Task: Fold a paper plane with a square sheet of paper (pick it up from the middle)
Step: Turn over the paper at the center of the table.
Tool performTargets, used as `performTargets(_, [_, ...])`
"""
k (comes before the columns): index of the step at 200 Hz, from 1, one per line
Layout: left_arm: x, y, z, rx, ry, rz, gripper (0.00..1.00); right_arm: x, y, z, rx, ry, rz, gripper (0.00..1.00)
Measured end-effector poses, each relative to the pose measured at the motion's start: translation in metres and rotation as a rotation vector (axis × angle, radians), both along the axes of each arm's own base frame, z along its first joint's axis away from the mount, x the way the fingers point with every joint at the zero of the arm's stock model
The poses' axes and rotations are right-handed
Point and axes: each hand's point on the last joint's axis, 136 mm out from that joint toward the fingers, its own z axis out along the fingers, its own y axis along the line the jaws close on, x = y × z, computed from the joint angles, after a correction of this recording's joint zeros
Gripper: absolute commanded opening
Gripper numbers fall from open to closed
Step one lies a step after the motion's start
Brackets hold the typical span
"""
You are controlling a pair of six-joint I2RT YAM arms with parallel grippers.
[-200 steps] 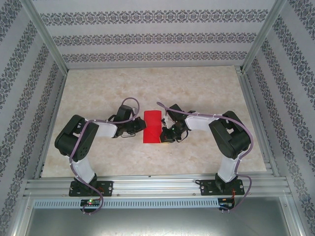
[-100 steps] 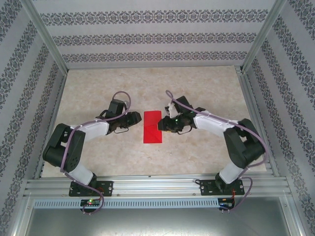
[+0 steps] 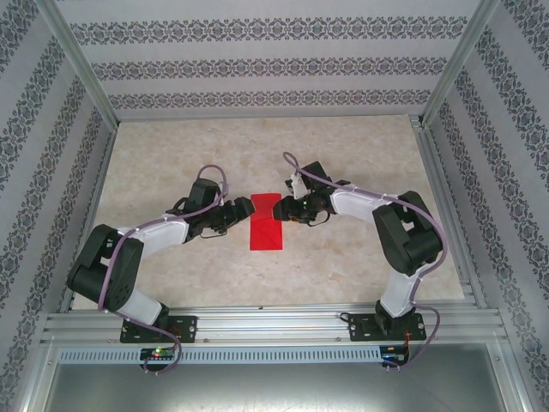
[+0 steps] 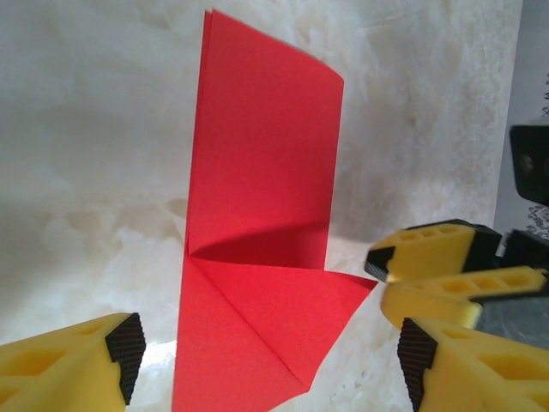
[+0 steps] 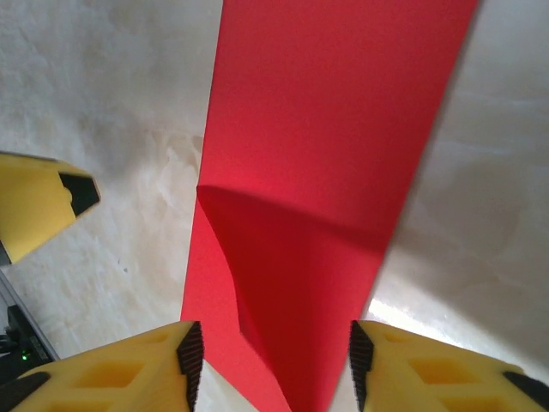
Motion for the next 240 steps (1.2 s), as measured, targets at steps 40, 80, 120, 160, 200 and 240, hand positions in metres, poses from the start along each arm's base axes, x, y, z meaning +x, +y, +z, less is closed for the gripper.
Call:
performTargets(40, [-0.004, -0.012, 0.001, -0.049, 0.005, -0.015, 0.9, 0.001, 0.01, -0.007, 0.039, 0.023, 0.046, 0.18])
performTargets(80, [-0.008, -0.023, -0.005, -0.091, 0.031, -0.031, 0.96, 0.002, 0.014, -0.004, 0.068, 0.02, 0.058, 0.08])
performTargets(120, [-0.012, -0.036, -0.017, -0.109, 0.067, -0.067, 0.98, 0.008, 0.007, -0.006, 0.096, 0.025, 0.023, 0.09])
performTargets(160, [-0.012, -0.052, -0.021, -0.126, 0.09, -0.1, 0.76, 0.012, 0.0, -0.009, 0.105, 0.037, -0.015, 0.09])
performTargets(200, [-0.012, -0.053, -0.027, -0.127, 0.112, -0.093, 0.52, 0.01, -0.004, -0.014, 0.108, 0.057, -0.036, 0.09])
performTargets(240, [-0.006, -0.056, -0.019, -0.133, 0.09, -0.092, 0.42, 0.01, -0.005, -0.015, 0.113, 0.055, -0.038, 0.09])
